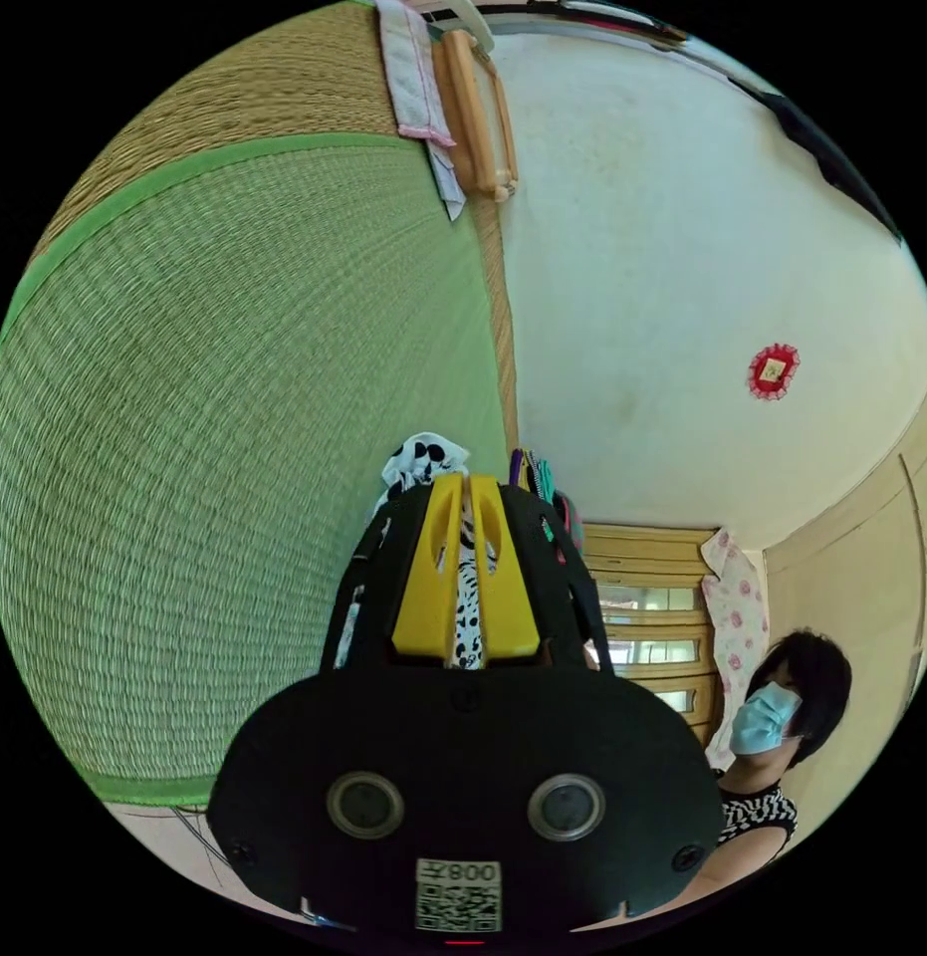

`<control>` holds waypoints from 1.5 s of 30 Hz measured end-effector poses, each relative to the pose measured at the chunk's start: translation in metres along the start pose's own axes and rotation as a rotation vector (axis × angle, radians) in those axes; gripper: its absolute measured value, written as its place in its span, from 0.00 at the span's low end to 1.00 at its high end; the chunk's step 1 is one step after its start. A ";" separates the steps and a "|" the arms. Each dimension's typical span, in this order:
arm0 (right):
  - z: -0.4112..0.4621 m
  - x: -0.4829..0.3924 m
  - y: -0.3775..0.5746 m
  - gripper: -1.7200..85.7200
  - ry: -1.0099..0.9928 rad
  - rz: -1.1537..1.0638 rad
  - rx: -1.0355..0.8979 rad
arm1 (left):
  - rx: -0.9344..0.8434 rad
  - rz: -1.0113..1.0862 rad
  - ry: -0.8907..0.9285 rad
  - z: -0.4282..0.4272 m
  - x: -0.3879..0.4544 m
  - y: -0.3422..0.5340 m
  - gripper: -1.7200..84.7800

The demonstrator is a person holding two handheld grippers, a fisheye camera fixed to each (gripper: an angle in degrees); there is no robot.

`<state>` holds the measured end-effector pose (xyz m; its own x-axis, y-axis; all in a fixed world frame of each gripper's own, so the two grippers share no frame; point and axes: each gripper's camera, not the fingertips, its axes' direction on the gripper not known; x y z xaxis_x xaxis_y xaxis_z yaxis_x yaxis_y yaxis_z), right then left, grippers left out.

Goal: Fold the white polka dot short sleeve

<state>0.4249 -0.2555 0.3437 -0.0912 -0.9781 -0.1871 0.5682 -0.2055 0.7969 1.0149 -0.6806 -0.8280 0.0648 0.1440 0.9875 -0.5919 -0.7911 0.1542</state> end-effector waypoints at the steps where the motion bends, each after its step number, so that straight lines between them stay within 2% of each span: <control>1: 0.001 0.000 -0.004 0.03 -0.002 0.003 -0.005 | -0.002 -0.006 -0.010 0.005 0.002 -0.007 0.04; 16: 0.018 -0.034 -0.059 0.05 -0.051 0.035 -0.034 | -0.027 -0.030 -0.033 0.036 0.054 -0.050 0.08; 19: 0.018 -0.045 -0.059 0.05 -0.053 0.043 -0.019 | 0.029 -0.042 -0.013 0.031 0.067 -0.049 0.09; 21: 0.018 -0.058 -0.056 0.06 -0.045 0.033 0.006 | 0.048 0.000 -0.020 0.028 0.083 -0.046 0.09; 25: 0.015 -0.080 -0.050 0.08 -0.053 0.014 0.057 | -0.037 0.127 -0.124 0.043 0.127 -0.030 0.09; 28: 0.014 -0.104 -0.047 0.09 -0.075 -0.029 0.110 | -0.065 0.182 -0.125 0.058 0.151 -0.013 0.09; 31: 0.032 -0.149 -0.037 0.09 0.034 -0.123 0.088 | -0.098 0.258 -0.186 0.075 0.177 0.002 0.09; 36: 0.121 -0.228 -0.011 0.09 0.408 -0.315 -0.045 | -0.201 0.420 -0.441 0.117 0.225 0.022 0.10; 40: 0.173 -0.255 -0.002 0.09 0.531 -0.374 -0.073 | -0.228 0.550 -0.649 0.154 0.260 0.033 0.09; 45: 0.229 -0.291 0.014 0.09 0.653 -0.467 -0.110 | -0.288 0.635 -0.745 0.194 0.286 0.040 0.08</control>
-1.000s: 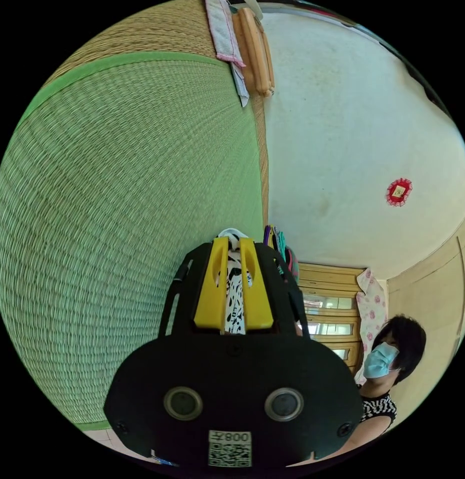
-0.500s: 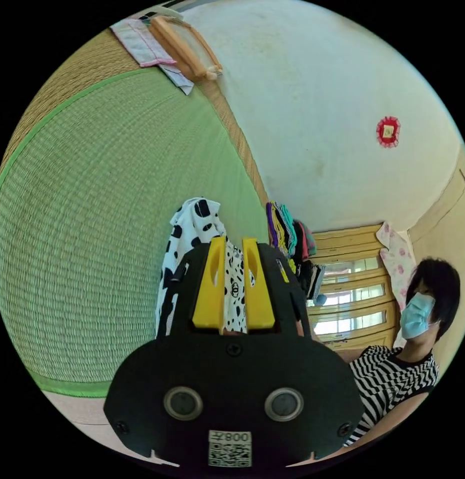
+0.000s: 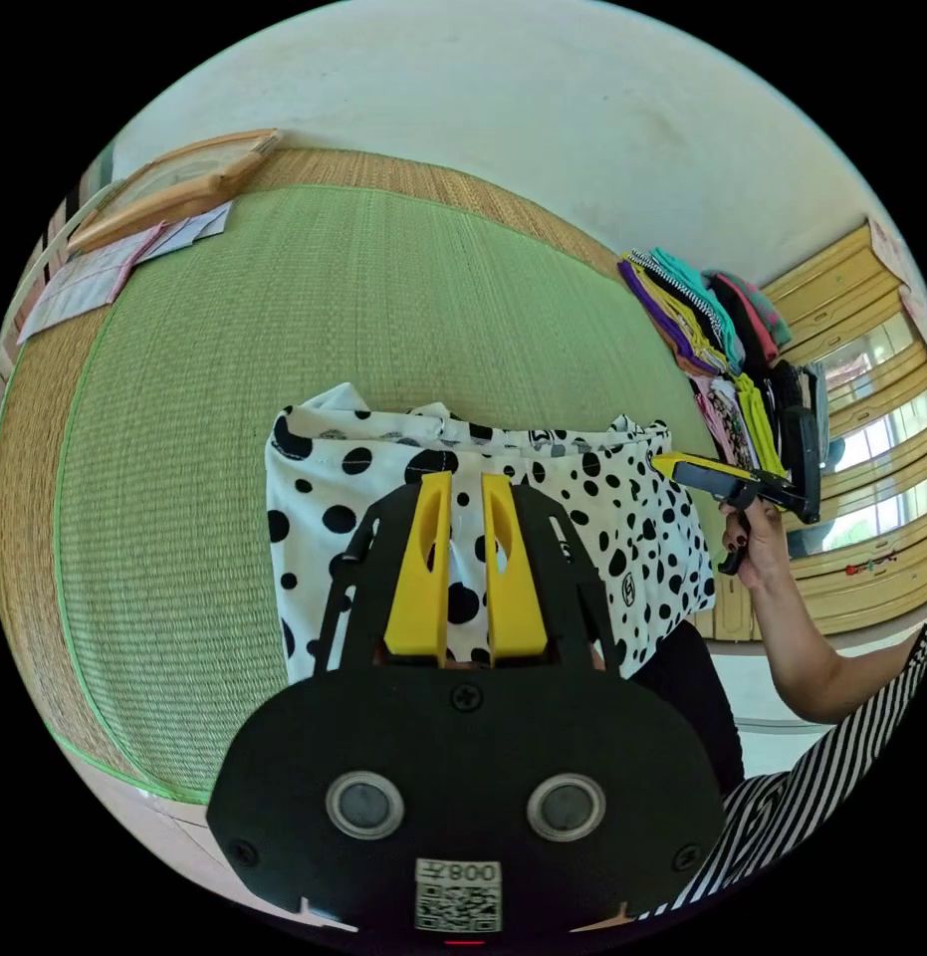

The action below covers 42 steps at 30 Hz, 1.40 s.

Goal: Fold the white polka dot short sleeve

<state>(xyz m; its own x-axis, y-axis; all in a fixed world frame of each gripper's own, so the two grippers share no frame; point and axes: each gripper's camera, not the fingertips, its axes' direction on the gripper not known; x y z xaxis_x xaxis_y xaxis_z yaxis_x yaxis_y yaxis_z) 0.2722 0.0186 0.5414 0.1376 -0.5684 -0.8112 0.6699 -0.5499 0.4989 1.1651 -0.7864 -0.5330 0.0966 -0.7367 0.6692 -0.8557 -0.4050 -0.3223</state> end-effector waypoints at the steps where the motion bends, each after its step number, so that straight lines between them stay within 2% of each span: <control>1: 0.002 -0.007 -0.001 0.09 0.018 -0.012 -0.005 | -0.024 0.019 -0.020 0.004 0.008 -0.004 0.07; 5: 0.022 -0.038 -0.007 0.09 0.102 -0.047 -0.049 | -0.052 0.032 -0.106 0.006 0.026 -0.008 0.03; 14: 0.018 -0.062 -0.002 0.02 0.133 -0.047 -0.026 | -0.017 0.028 -0.076 -0.021 0.049 -0.003 0.02; 25: -0.025 -0.077 0.020 0.02 0.083 -0.037 0.100 | 0.104 0.026 -0.025 -0.069 0.068 0.005 0.02; 34: -0.019 -0.069 0.029 0.02 0.053 -0.006 0.075 | -0.050 0.043 -0.113 -0.043 0.072 0.013 0.03; 42: -0.026 -0.057 0.042 0.02 0.033 0.004 0.085 | -0.012 0.054 -0.132 -0.060 0.078 0.022 0.02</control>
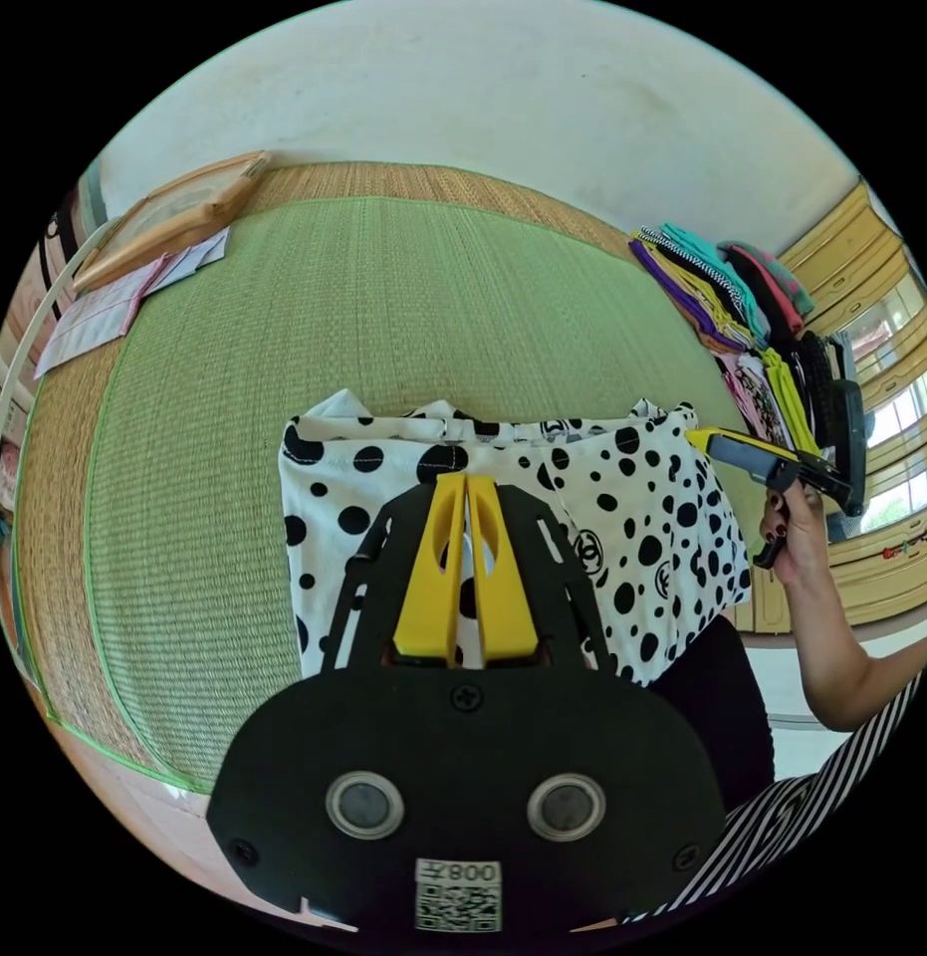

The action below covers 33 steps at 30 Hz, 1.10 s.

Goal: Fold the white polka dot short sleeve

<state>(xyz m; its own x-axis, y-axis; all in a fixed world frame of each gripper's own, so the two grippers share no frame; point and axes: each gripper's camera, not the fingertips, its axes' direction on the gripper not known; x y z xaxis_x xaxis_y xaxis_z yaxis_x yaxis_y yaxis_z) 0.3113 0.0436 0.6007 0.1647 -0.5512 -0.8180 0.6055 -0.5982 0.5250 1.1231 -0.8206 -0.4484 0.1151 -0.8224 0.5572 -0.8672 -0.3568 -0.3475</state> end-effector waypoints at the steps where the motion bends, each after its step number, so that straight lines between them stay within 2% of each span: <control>1: -0.001 0.001 0.001 0.02 -0.002 0.000 0.004 | 0.016 0.000 0.002 -0.006 0.000 0.002 0.02; 10: -0.019 0.013 0.010 0.02 -0.032 0.006 0.057 | 0.123 -0.020 0.023 -0.034 -0.005 0.004 0.02; 18: -0.009 0.025 0.012 0.02 -0.035 0.017 0.031 | 0.055 -0.014 -0.005 -0.019 -0.007 0.014 0.05; 22: -0.007 0.029 0.015 0.02 -0.042 0.024 0.024 | -0.031 0.002 -0.099 -0.002 -0.007 0.022 0.04; 33: -0.014 0.038 0.024 0.02 -0.058 0.035 0.045 | 0.067 -0.011 -0.050 -0.027 -0.017 0.035 0.02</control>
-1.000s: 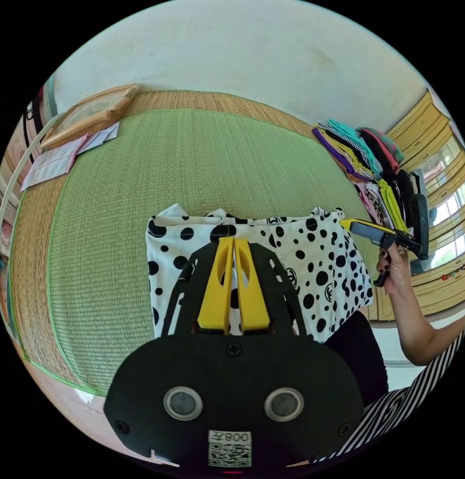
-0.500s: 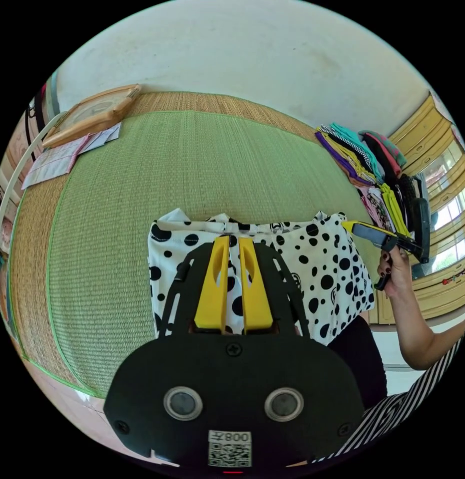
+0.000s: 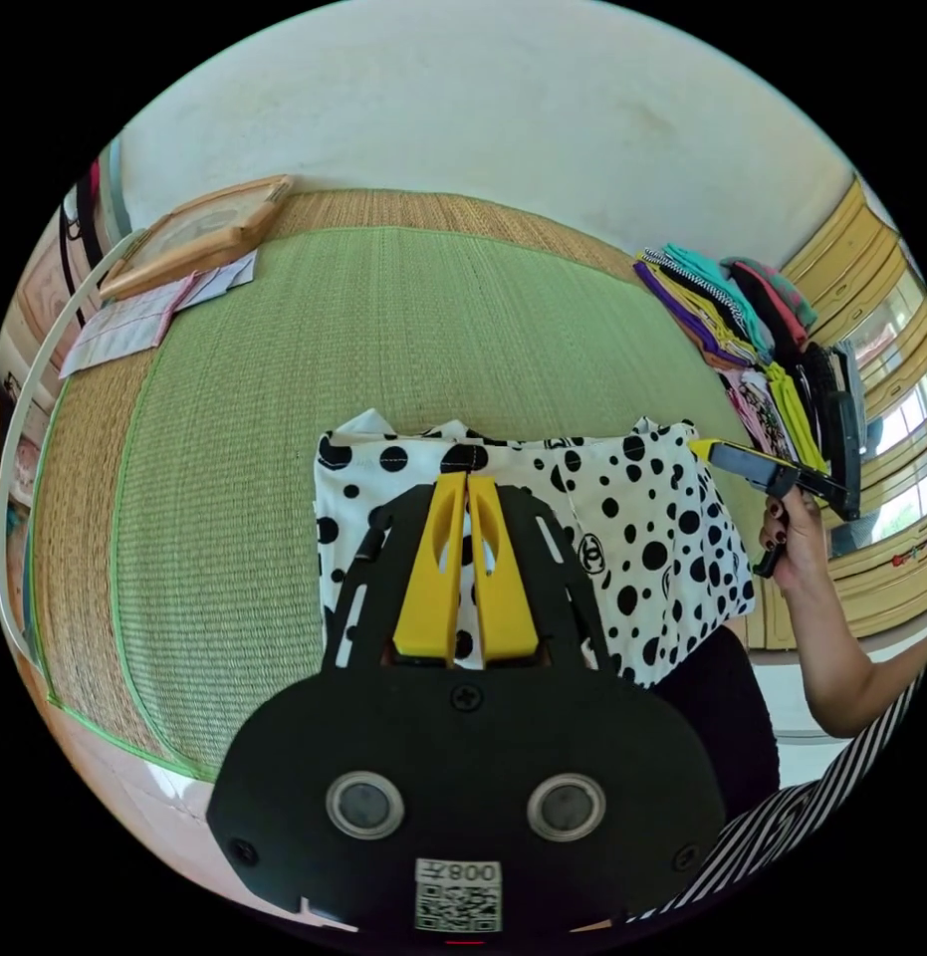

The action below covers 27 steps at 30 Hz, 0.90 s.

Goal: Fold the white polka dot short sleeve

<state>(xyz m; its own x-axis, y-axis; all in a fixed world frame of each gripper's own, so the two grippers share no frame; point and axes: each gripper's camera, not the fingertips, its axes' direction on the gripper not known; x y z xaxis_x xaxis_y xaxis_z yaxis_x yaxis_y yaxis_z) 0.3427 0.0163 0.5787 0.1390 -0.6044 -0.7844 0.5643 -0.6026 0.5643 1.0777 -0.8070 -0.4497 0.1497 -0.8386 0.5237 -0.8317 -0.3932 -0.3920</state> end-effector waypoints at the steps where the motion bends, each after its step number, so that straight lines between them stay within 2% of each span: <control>1: -0.001 0.000 0.000 0.02 -0.002 -0.001 0.004 | 0.018 -0.004 0.008 -0.005 -0.002 0.000 0.02; 7: 0.001 0.001 -0.003 0.02 0.011 0.000 0.012 | 0.029 -0.004 -0.008 -0.001 -0.011 -0.008 0.02; 13: 0.046 0.009 -0.012 0.02 0.034 0.016 -0.107 | -0.061 -0.036 -0.015 0.034 -0.028 -0.010 0.02; 22: 0.016 0.013 0.001 0.03 0.063 0.023 0.001 | 0.009 -0.053 -0.007 0.020 -0.045 0.006 0.02; 27: 0.041 0.029 -0.004 0.02 0.172 0.053 -0.064 | -0.016 -0.080 -0.009 0.032 -0.057 0.009 0.02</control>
<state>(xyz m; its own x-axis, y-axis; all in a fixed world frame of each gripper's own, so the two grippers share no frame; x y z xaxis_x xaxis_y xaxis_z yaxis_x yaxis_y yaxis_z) 0.3114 -0.0202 0.5646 0.3036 -0.5334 -0.7895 0.6025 -0.5344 0.5927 1.0788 -0.7750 -0.5075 0.2205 -0.8082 0.5460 -0.8251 -0.4531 -0.3375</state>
